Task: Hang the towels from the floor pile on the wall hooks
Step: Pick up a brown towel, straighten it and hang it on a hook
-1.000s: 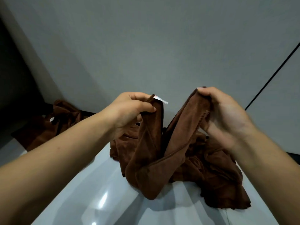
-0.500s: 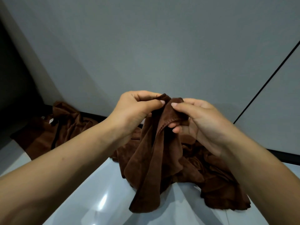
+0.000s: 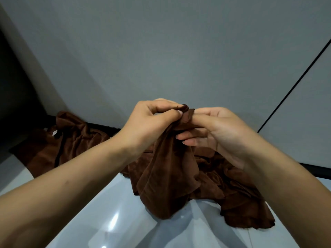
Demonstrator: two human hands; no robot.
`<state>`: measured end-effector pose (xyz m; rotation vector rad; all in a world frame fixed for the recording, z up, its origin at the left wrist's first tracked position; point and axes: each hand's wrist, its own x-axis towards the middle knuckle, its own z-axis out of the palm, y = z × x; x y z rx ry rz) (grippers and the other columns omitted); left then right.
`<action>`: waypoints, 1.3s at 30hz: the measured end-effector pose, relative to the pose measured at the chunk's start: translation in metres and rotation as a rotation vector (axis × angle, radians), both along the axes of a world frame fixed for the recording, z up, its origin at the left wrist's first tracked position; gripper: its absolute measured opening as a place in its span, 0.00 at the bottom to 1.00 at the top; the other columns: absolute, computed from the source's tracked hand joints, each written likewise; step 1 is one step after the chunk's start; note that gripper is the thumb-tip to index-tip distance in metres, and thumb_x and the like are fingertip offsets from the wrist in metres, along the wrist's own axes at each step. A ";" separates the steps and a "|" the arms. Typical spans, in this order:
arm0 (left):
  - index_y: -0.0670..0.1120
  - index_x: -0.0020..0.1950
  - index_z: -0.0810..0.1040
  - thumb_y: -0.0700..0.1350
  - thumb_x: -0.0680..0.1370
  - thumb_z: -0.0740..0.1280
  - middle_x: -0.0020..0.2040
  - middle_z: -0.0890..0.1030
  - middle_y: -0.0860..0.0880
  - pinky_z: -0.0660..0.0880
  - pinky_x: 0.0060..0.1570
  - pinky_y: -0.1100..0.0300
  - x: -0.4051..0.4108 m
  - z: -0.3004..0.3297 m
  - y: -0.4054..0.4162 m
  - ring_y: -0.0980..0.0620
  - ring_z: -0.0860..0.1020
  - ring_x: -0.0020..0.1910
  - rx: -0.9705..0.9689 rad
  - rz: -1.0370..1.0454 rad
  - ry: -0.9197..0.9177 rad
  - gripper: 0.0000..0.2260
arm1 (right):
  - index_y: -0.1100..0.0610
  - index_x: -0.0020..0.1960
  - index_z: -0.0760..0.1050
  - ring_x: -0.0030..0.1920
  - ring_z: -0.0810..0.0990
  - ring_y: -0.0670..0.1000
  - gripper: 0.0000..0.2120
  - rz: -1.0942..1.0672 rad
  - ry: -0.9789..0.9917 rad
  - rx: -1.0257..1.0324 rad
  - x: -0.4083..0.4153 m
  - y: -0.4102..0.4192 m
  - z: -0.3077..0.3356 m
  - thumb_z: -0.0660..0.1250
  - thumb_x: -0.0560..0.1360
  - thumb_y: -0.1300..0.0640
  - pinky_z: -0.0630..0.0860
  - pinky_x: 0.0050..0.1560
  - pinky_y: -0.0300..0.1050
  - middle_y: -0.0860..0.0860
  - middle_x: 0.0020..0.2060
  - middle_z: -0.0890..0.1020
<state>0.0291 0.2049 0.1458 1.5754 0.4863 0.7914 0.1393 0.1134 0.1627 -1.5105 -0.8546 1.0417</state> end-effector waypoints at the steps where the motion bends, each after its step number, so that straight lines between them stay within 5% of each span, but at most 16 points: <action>1: 0.44 0.40 0.82 0.32 0.75 0.65 0.43 0.80 0.51 0.73 0.45 0.73 -0.001 0.001 0.000 0.63 0.78 0.41 0.012 -0.010 0.003 0.10 | 0.61 0.46 0.80 0.34 0.83 0.47 0.09 -0.009 -0.017 0.001 -0.001 0.000 -0.001 0.60 0.79 0.62 0.78 0.33 0.35 0.53 0.38 0.84; 5: 0.52 0.43 0.80 0.39 0.64 0.66 0.49 0.79 0.50 0.73 0.46 0.70 -0.005 0.000 -0.004 0.62 0.78 0.46 0.162 -0.096 0.076 0.12 | 0.62 0.46 0.79 0.31 0.81 0.44 0.09 -0.076 -0.097 0.009 -0.002 0.002 -0.003 0.62 0.78 0.58 0.77 0.33 0.34 0.51 0.34 0.83; 9: 0.52 0.46 0.76 0.35 0.65 0.66 0.46 0.79 0.51 0.73 0.36 0.72 -0.001 -0.005 -0.009 0.64 0.77 0.38 0.172 -0.052 0.123 0.15 | 0.55 0.37 0.74 0.28 0.78 0.41 0.10 -0.159 -0.270 0.024 -0.001 0.007 -0.010 0.64 0.77 0.58 0.75 0.33 0.36 0.46 0.25 0.79; 13: 0.45 0.35 0.75 0.24 0.70 0.58 0.26 0.76 0.53 0.70 0.26 0.69 0.003 -0.001 0.003 0.60 0.73 0.24 0.099 0.130 0.125 0.16 | 0.49 0.40 0.73 0.42 0.78 0.47 0.07 -0.200 -0.587 0.104 0.001 0.008 -0.017 0.72 0.70 0.54 0.75 0.46 0.45 0.46 0.39 0.79; 17: 0.45 0.30 0.72 0.30 0.64 0.58 0.26 0.73 0.50 0.67 0.24 0.69 0.005 0.011 0.014 0.59 0.69 0.24 0.250 0.163 0.171 0.11 | 0.46 0.45 0.72 0.51 0.76 0.42 0.10 -0.101 -0.731 0.154 -0.002 0.011 -0.020 0.73 0.70 0.56 0.72 0.52 0.37 0.45 0.48 0.79; 22: 0.49 0.26 0.69 0.38 0.53 0.51 0.20 0.71 0.56 0.64 0.24 0.69 0.007 0.026 0.020 0.60 0.67 0.23 0.403 0.247 0.143 0.10 | 0.51 0.41 0.72 0.39 0.78 0.44 0.09 -0.026 -0.612 0.222 -0.014 0.018 -0.026 0.73 0.70 0.58 0.75 0.43 0.41 0.46 0.36 0.79; 27: 0.49 0.26 0.70 0.38 0.55 0.52 0.19 0.70 0.57 0.63 0.23 0.70 0.007 0.039 0.026 0.62 0.66 0.20 0.413 0.361 0.038 0.10 | 0.48 0.49 0.76 0.51 0.82 0.45 0.11 0.147 -0.383 0.168 -0.033 0.021 -0.043 0.73 0.69 0.56 0.78 0.56 0.48 0.48 0.49 0.84; 33: 0.47 0.26 0.70 0.37 0.54 0.51 0.18 0.70 0.57 0.61 0.24 0.70 0.003 0.052 0.028 0.62 0.67 0.21 0.364 0.415 -0.109 0.11 | 0.55 0.55 0.79 0.50 0.81 0.45 0.16 0.331 -0.507 -0.099 -0.059 0.013 -0.073 0.72 0.71 0.49 0.78 0.54 0.44 0.50 0.49 0.83; 39: 0.47 0.26 0.70 0.38 0.52 0.51 0.19 0.70 0.57 0.64 0.27 0.66 -0.010 0.055 0.045 0.57 0.69 0.24 0.266 0.553 -0.138 0.11 | 0.58 0.57 0.78 0.50 0.81 0.50 0.19 0.348 -0.364 -0.295 -0.051 0.001 -0.109 0.70 0.71 0.48 0.79 0.54 0.48 0.52 0.50 0.82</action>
